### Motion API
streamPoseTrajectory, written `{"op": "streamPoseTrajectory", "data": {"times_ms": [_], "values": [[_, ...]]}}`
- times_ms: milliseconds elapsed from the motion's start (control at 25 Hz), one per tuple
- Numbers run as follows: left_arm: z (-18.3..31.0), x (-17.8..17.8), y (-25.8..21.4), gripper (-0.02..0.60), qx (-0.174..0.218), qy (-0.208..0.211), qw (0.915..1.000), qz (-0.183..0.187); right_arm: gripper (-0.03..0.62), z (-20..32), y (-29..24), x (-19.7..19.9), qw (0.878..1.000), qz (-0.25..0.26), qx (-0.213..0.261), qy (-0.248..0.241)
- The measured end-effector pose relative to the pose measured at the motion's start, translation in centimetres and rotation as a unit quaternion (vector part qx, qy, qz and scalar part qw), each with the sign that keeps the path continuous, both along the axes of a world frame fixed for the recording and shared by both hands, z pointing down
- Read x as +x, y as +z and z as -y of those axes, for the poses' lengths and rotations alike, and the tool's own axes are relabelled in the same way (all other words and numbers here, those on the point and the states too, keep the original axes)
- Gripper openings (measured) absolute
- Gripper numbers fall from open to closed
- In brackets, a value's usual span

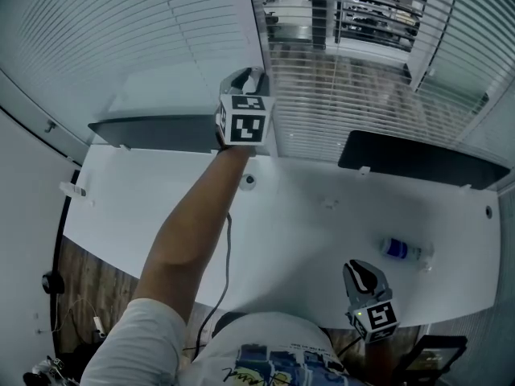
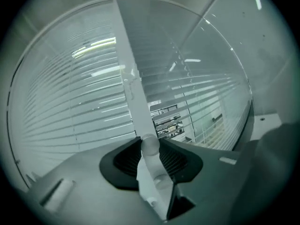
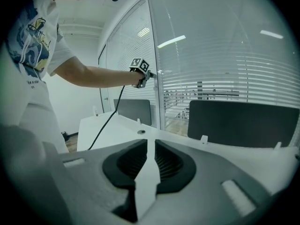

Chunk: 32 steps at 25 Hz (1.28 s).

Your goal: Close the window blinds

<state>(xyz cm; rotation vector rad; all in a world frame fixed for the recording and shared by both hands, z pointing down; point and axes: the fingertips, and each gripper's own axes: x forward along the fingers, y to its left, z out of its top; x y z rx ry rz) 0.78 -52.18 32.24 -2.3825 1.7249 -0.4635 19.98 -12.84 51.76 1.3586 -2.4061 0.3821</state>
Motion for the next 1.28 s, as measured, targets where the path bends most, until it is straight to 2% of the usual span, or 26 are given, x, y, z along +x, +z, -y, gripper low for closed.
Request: {"op": "streamPoseTrajectory", "data": {"times_ms": [240,320,480,560,600,760,920,960,1040,1080,1160,1280], "values": [[0.1,-0.5,0.0,0.124,-0.035,-0.006,0.9928,-0.115,0.037,0.3,0.1,0.0,1.0,0.003,0.003,0.0],[0.1,-0.6,0.1,0.124,-0.051,-0.006,0.9855,-0.161,0.037,0.2,0.2,0.2,1.0,0.003,0.003,0.0],[0.3,-0.6,0.4,0.124,-0.082,0.001,0.9644,-0.251,0.037,0.3,0.1,0.3,1.0,0.003,0.003,0.002],[0.3,-0.7,0.4,0.124,-0.087,0.002,0.9588,-0.27,0.037,0.3,0.1,0.3,1.0,0.003,0.004,0.002],[0.3,-0.7,0.3,0.124,-0.085,0.002,0.9608,-0.264,0.037,0.2,0.3,0.3,1.0,0.002,0.003,0.003],[-0.1,-0.6,0.2,0.129,-0.055,-0.001,0.9851,-0.163,0.037,-0.1,0.6,0.5,1.0,0.004,0.001,0.003],[-0.6,-0.6,0.1,0.178,-0.027,0.012,0.9951,-0.094,0.037,0.0,0.0,0.3,1.0,0.003,0.004,0.003],[-0.7,-0.6,0.0,0.181,-0.019,0.015,0.9973,-0.07,0.037,0.0,-0.1,0.4,1.0,0.003,0.004,0.003],[-0.9,-0.5,0.1,0.181,0.0,0.018,0.9998,0.003,0.037,0.0,0.0,0.4,1.0,0.003,0.003,0.003],[-0.9,-0.4,0.2,0.181,0.01,0.02,0.9985,0.049,0.037,0.0,0.0,0.5,1.0,0.002,0.003,0.003],[-0.8,-0.1,0.4,0.181,0.035,0.027,0.9892,0.14,0.037,0.1,0.0,0.4,1.0,0.003,0.002,0.003],[-0.7,0.3,0.5,0.179,0.071,0.039,0.9644,0.252,0.037,0.1,-0.1,0.3,1.0,0.004,0.002,0.001]]}}
